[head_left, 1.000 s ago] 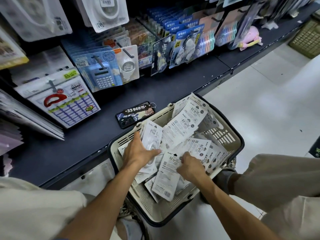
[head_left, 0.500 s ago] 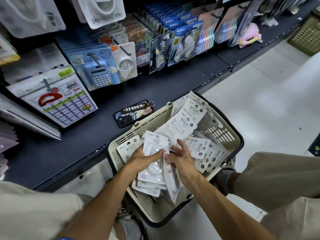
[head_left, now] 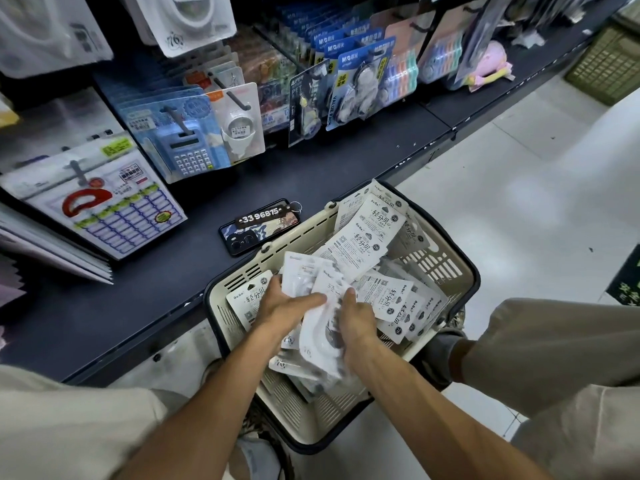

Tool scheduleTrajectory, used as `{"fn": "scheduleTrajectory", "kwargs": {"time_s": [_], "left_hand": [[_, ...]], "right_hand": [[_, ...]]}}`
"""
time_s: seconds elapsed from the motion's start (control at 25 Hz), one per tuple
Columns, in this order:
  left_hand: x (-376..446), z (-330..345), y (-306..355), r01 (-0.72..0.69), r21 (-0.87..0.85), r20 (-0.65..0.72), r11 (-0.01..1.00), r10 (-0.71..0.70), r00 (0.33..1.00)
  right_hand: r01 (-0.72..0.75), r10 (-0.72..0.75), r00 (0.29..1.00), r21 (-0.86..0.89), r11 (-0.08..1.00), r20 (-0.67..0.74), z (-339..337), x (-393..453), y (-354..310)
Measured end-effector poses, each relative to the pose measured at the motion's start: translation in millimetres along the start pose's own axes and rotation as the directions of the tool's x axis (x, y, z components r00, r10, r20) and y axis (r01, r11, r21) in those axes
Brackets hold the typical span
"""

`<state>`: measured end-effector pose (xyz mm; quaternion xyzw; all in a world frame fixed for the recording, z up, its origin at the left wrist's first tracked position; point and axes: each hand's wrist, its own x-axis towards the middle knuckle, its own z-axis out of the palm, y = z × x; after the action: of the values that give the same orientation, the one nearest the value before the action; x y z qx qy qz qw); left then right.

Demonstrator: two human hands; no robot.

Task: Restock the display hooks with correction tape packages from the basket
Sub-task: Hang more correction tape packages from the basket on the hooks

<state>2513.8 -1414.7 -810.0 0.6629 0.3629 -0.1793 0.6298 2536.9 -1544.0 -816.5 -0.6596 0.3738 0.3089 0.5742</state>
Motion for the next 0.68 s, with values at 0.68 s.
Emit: {"fn": "scheduleTrajectory", "kwargs": {"time_s": [0.68], "left_hand": [[15,-16,-7,0.151,0.048,0.093,0.987,-0.155,0.984]], "right_hand": [[-0.145,0.147,0.989,0.215,0.966,0.009,-41,5,5]]}}
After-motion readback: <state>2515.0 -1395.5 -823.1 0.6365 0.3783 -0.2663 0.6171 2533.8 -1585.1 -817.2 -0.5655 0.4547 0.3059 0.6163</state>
